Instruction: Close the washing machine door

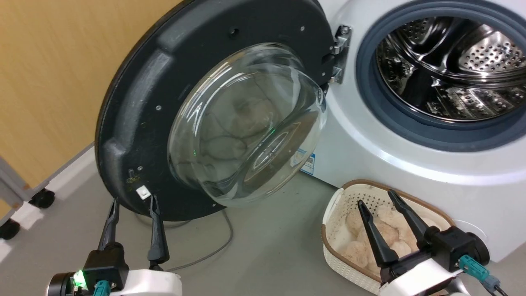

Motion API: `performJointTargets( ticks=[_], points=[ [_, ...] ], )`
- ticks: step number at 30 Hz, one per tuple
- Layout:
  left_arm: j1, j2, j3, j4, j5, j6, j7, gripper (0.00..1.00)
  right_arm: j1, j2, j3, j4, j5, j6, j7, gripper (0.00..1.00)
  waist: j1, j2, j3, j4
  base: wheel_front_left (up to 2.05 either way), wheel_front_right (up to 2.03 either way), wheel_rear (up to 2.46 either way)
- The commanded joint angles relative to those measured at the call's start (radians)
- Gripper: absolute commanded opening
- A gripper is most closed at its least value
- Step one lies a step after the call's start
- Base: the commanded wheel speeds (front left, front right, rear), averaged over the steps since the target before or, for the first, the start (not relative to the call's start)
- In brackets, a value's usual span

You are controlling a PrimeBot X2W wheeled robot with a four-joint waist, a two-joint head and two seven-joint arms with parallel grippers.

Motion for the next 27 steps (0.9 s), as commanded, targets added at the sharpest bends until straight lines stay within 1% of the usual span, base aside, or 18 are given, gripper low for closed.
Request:
performJointTargets(
  ticks=[1,27],
  points=[
    [0.015,0.0,-0.001,-0.008,-0.005,0.011,-0.011,1.0,-0.017,-0.009,0.009,0.006,0.015,0.001,-0.013,1.0,0.0,0.0,0.002,0.011,0.0,0.0,0.0],
    [0.027,0.0,-0.009,-0.011,-0.031,0.051,-0.063,1.0,-0.026,-0.028,0.045,0.019,0.06,0.001,-0.065,1.0,0.0,0.0,0.009,0.12,0.0,0.0,0.0]
  ],
)
